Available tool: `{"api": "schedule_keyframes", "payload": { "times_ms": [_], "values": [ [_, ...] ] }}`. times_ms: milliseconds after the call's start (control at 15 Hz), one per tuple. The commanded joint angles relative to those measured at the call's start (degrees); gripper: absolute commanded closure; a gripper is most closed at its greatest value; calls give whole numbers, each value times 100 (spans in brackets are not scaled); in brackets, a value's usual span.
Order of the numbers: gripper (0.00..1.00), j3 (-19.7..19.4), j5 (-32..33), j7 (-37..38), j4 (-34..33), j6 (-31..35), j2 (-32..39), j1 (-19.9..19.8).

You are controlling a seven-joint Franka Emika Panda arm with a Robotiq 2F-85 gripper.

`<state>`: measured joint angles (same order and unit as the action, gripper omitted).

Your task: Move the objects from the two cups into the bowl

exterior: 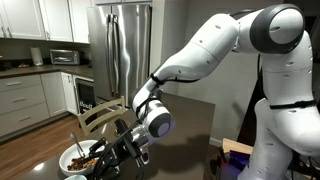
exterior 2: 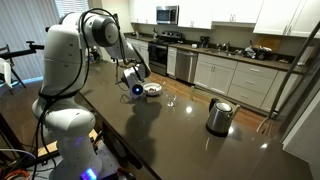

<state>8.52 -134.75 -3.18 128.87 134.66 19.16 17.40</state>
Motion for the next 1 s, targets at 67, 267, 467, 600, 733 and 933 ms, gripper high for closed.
{"api": "schedule_keyframes", "payload": {
  "times_ms": [67, 267, 467, 600, 733, 933],
  "values": [
    [38, 193, 234, 408, 167, 1079, -718, 48],
    [33, 345, 855, 664, 222, 1781, -1038, 59],
    [34, 497, 1800, 1034, 317, 2398, -1282, 72],
    [33, 575, 2508, 1249, 405, 2701, -1407, 73],
    [26, 625, 3286, 1481, 515, 2946, -1508, 69],
    [30, 593, 4345, 1871, 706, 3082, -1713, 58]
  ]
}}
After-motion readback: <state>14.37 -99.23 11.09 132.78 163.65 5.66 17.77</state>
